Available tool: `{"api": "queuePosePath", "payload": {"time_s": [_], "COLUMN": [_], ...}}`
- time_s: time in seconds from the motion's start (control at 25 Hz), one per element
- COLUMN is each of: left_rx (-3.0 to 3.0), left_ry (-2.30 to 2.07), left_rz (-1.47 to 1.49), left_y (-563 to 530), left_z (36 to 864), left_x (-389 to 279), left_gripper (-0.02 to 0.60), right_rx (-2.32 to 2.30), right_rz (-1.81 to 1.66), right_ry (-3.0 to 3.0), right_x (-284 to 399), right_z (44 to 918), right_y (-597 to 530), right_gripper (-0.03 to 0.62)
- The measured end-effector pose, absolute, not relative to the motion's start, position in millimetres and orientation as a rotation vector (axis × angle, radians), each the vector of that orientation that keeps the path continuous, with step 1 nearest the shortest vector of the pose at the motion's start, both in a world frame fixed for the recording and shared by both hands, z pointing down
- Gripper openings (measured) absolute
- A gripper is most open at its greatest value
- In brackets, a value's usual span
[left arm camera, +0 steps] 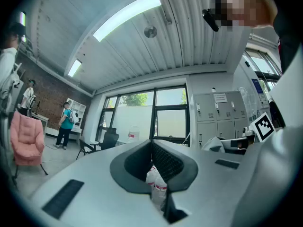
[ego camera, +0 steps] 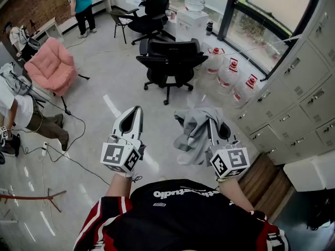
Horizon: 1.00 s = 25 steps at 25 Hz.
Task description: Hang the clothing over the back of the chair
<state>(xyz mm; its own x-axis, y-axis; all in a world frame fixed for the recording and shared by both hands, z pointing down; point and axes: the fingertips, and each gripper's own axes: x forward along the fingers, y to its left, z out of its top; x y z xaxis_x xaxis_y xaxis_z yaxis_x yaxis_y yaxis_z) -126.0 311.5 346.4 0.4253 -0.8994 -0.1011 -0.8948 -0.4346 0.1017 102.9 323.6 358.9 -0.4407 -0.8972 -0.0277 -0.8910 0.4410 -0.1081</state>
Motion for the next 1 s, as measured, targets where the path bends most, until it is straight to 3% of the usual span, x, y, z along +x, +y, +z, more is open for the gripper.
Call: {"api": "queuePosePath", "payload": {"time_s": [1.0], "left_rx": [2.637], "left_ry": [-1.602], "left_rz": [-0.209], "left_y": [305], "left_z": [345], "left_x": [-100], "left_gripper": [0.025], "right_rx": [-1.535], "right_rz": [-0.154], "right_ry": [2.631], "right_x": [104], "right_z": [361], "right_y": [317], "right_gripper": [0.023]}}
